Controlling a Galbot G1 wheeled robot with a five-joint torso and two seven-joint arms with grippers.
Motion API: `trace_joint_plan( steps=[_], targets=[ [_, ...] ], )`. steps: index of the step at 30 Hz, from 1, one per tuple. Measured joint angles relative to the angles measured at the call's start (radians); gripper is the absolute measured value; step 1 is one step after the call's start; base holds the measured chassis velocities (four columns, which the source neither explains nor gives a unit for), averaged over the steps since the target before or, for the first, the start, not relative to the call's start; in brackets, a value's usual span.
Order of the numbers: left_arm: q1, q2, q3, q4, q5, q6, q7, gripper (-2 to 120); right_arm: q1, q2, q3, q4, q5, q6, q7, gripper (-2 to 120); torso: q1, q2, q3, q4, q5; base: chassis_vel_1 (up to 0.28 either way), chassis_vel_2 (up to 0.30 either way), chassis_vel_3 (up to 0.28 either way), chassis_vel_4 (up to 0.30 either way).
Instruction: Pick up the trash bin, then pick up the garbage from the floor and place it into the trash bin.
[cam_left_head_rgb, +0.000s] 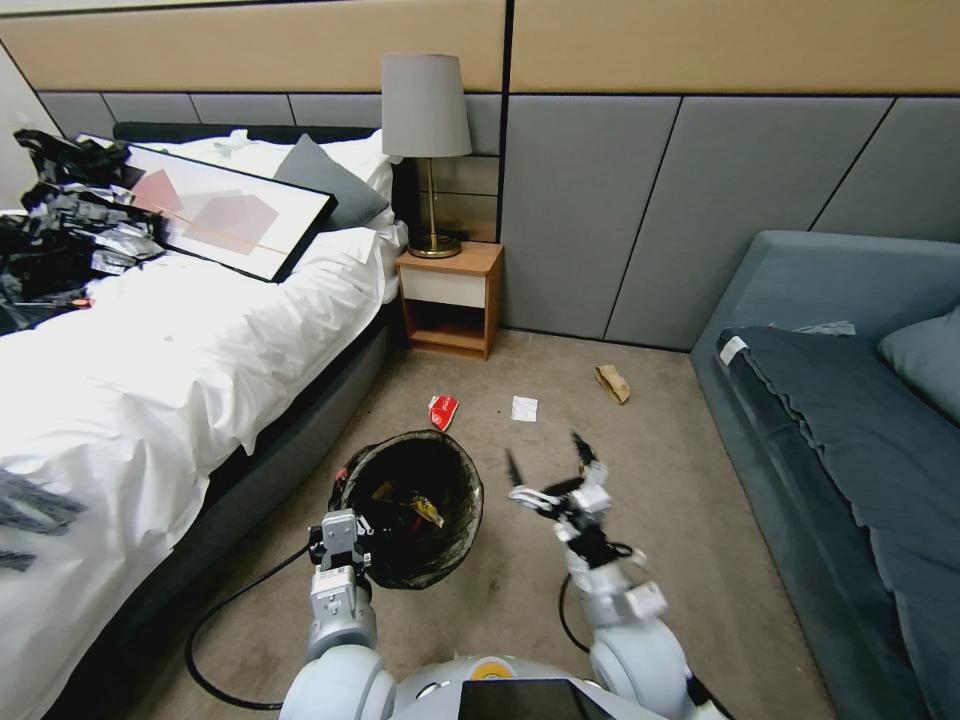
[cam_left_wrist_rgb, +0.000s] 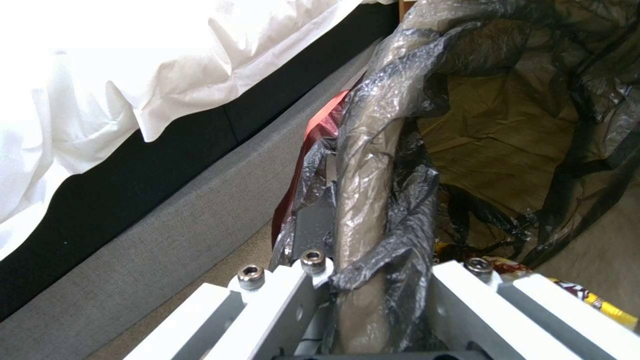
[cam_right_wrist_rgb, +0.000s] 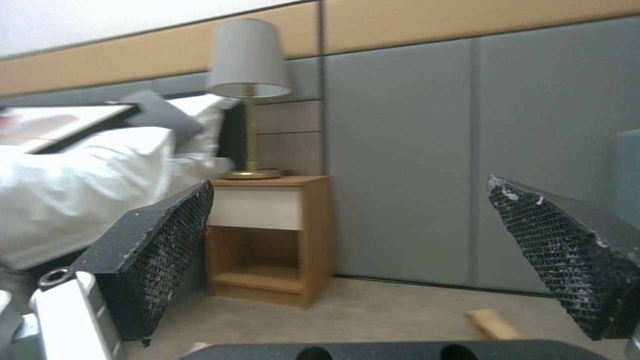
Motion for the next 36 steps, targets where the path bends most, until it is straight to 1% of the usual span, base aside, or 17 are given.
trace_joint_plan(
  steps=[2, 6, 10, 21, 33, 36],
  targets=[
    [0.004, 0.002, -0.001, 0.0, 0.007, -0.001, 0.005, 1, -0.009, 0.021, 0.047, -0.021, -0.013, 0.052, 0.001, 100, 0.0, 0.0, 0.0, 0.0001, 0.0, 0.0, 0.0, 0.0, 0.0],
    [0.009, 0.002, -0.002, -0.001, 0.033, -0.003, 0.021, 1, -0.014, 0.043, 0.076, -0.037, -0.03, 0.089, 0.001, 100, 0.0, 0.0, 0.0, 0.0, 0.0, 0.0, 0.0, 0.0, 0.0],
    [0.009, -0.001, -0.005, 0.001, 0.051, -0.015, 0.04, 1, -0.014, 0.048, 0.079, -0.045, -0.033, 0.103, -0.003, 100, 0.0, 0.0, 0.0, 0.0001, 0.0, 0.0, 0.0, 0.0, 0.0],
    [0.009, -0.008, -0.004, 0.003, 0.054, -0.017, 0.036, 1, 0.002, 0.048, 0.088, -0.052, -0.028, 0.11, -0.015, 100, 0.0, 0.0, 0.0, 0.0001, 0.0001, 0.0, 0.0, 0.0, 0.0],
    [0.008, -0.009, 0.002, 0.007, 0.054, -0.02, 0.034, 1, 0.007, 0.047, 0.102, -0.07, -0.019, 0.111, -0.034, 100, 0.0, 0.0, 0.0, -0.0001, 0.0, -0.078, -0.077, -0.083, -0.08],
    [0.006, -0.009, 0.003, 0.008, 0.059, -0.034, 0.036, 1, 0.011, 0.047, 0.104, -0.074, -0.018, 0.111, -0.036, 100, 0.0, 0.0, 0.0, -0.0003, 0.0, -0.07, -0.083, -0.078, -0.086]
  ],
)
